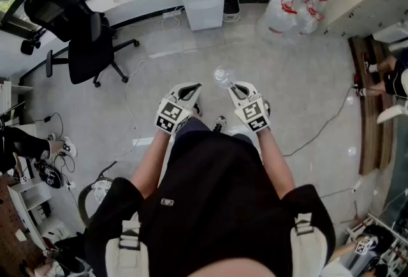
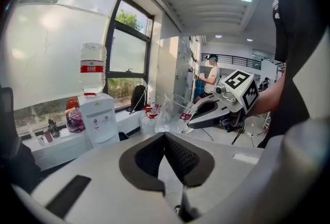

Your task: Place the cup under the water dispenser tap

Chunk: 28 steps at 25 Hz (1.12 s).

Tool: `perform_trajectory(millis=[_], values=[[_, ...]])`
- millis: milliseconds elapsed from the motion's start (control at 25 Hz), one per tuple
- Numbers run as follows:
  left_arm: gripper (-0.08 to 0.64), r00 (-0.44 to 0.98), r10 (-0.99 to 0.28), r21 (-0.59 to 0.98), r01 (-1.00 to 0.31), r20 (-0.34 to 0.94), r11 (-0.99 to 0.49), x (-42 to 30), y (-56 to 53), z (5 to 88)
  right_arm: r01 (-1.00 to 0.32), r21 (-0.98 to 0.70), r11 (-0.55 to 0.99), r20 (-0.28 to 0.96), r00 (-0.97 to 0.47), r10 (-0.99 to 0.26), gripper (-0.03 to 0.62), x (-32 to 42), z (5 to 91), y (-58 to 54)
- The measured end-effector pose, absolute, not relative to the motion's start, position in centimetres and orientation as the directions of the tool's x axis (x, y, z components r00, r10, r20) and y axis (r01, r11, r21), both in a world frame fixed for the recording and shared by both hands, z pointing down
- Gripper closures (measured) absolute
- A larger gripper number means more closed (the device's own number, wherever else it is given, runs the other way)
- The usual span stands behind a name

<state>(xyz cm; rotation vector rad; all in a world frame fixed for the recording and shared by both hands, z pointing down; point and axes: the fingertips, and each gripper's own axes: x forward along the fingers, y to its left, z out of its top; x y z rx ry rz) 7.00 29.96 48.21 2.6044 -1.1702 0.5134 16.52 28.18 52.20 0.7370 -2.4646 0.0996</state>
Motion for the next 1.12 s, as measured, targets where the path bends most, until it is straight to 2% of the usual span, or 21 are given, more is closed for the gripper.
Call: perform_trajectory(millis=[360, 1120], values=[[0.561, 0.631, -0.654, 0.085, -0.743, 0.417, -0.664, 9.5, 30.0, 48.1, -0.537, 0.098, 0.838, 0.525, -0.688, -0.502, 0.572, 18.8, 51.7, 27.9], [0.561, 0.604, -0.676, 0.093, -0.77, 0.422, -0.631, 9.1, 29.1, 48.3, -0.556, 0.061, 0.829, 0.52, -0.692, -0.501, 0.572, 19.7, 51.9, 26.7]])
